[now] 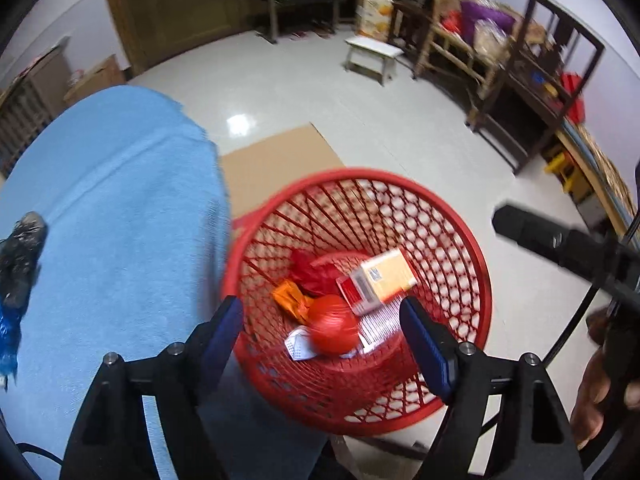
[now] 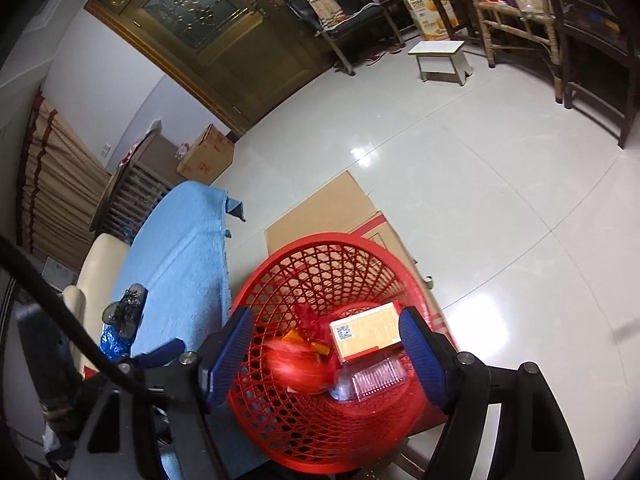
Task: Collect trash
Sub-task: 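Open the right tool to drop the box while the left tool drops the red bag, then move both tools back over the table toward the blue and black bags, then grasp the black plastic bag with the right tool while the left tool grasps the blue bag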
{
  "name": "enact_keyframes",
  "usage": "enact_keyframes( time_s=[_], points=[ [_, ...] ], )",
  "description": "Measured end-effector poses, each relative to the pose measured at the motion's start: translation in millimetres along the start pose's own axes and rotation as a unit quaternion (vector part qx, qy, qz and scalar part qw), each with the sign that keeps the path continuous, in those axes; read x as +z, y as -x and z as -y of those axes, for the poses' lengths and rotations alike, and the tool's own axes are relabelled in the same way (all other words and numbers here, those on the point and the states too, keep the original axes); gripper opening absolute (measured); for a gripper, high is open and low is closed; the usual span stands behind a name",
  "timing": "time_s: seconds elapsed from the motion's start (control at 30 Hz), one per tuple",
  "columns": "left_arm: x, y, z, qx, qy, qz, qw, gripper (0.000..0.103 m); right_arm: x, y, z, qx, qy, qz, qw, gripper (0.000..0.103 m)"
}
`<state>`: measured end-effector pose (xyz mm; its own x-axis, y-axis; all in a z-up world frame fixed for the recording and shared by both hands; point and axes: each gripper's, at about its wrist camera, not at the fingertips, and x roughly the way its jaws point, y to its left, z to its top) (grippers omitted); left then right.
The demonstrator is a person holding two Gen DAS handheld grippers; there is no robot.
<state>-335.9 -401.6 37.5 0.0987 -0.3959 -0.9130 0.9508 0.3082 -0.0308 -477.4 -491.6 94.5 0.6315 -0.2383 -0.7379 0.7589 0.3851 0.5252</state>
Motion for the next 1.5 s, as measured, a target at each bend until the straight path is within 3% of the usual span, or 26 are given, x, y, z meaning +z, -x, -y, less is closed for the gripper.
enact_keyframes(
  time_s=[0.2, 0.4, 0.53, 0.6, 0.77, 0.87, 1.1, 1.2, 1.23, 1.27, 1.33, 1.5],
  points=[
    [-12.8, 23.6, -24.8, -0.03, 0.033, 0.02, 0.9988, 0.081, -0.1, 2.7, -9.1, -0.003, 0.009, 0.001, 1.0, 0.078],
    [-37.3, 59.7, -92.5, -0.014, 0.117, 0.061, 0.9912, 0.081, -5.8, -9.7, -49.8, 0.01, 0.048, -0.009, 0.999, 0.078],
    [-67.1, 82.1, -150.4, 0.019, 0.182, 0.086, 0.9793, 0.081, -14.4, -24.7, -86.9, 0.023, 0.079, -0.026, 0.996, 0.078],
    [-85.5, 94.2, -188.1, 0.04, 0.224, 0.097, 0.9688, 0.081, -21.1, -31.6, -106.3, 0.03, 0.095, -0.034, 0.994, 0.078],
    [-119.6, 116.1, -274.3, 0.079, 0.329, 0.129, 0.9322, 0.082, -37.6, -46.7, -157.0, 0.045, 0.136, -0.052, 0.988, 0.078],
    [-126.4, 117.6, -307.5, 0.097, 0.362, 0.144, 0.9158, 0.083, -47.3, -52.1, -182.9, 0.05, 0.159, -0.061, 0.984, 0.078],
    [-120.2, 87.6, -346.0, 0.094, 0.392, 0.131, 0.9056, 0.083, -60.1, -60.4, -223.1, 0.047, 0.198, -0.07, 0.977, 0.078],
    [-114.1, 75.0, -353.6, 0.077, 0.389, 0.129, 0.9088, 0.082, -60.8, -69.1, -234.2, 0.04, 0.211, -0.074, 0.974, 0.078],
    [-113.9, 73.3, -354.2, 0.075, 0.386, 0.134, 0.9096, 0.064, -60.5, -74.4, -240.5, 0.037, 0.217, -0.075, 0.973, 0.078],
    [-114.0, 71.1, -354.0, 0.071, 0.378, 0.133, 0.9134, 0.031, -59.9, -79.5, -246.8, 0.035, 0.221, -0.077, 0.972, 0.078],
    [-119.9, 68.8, -354.3, 0.061, 0.379, 0.124, 0.915, 0.012, -58.5, -90.5, -261.2, 0.038, 0.231, -0.081, 0.969, 0.078],
    [-150.1, 83.1, -348.7, 0.06, 0.384, 0.138, 0.9109, 0.01, -58.8, -129.5, -311.7, 0.06, 0.256, -0.101, 0.96, 0.078]
  ],
)
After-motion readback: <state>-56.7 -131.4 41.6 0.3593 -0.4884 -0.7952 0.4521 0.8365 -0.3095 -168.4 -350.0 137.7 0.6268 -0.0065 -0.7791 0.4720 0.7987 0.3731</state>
